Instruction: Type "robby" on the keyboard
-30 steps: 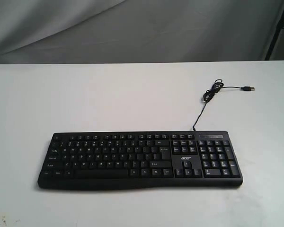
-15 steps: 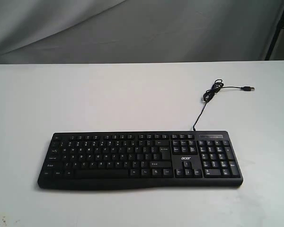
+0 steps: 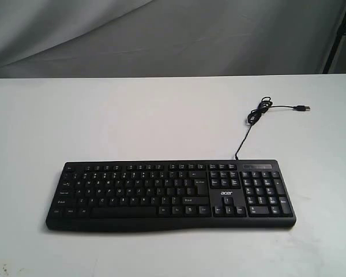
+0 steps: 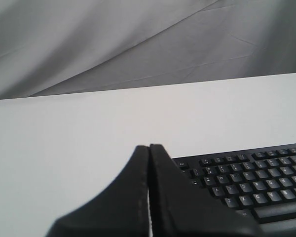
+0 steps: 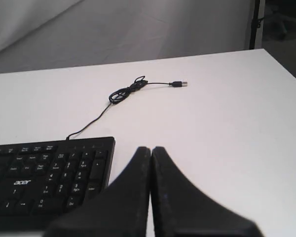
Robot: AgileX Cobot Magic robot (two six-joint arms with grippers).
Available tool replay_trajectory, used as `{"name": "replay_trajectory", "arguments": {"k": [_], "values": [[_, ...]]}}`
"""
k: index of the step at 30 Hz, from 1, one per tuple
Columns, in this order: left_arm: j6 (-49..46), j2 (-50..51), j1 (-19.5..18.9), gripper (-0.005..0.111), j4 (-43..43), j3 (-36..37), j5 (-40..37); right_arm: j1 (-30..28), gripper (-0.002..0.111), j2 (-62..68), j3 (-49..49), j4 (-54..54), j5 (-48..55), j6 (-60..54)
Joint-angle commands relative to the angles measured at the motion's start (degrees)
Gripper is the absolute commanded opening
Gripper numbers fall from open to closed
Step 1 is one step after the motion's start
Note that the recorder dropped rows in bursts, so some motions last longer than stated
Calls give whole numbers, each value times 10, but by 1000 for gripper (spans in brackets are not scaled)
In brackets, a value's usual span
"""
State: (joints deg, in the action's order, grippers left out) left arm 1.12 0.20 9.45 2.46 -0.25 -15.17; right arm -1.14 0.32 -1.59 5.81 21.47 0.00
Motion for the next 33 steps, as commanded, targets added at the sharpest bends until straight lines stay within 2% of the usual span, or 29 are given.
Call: {"name": "replay_trajectory", "arguments": {"k": [1,7,33], "values": [[2,-2,4,0,3,2,3,0,0,-3,4,-14,13,0],[2,-2,4,0,3,2,3,-7,0,-3,16,-49,-14,-3],[2,-2,4,0,3,2,3,-7,0,-3,16,-58,-13,17]]}}
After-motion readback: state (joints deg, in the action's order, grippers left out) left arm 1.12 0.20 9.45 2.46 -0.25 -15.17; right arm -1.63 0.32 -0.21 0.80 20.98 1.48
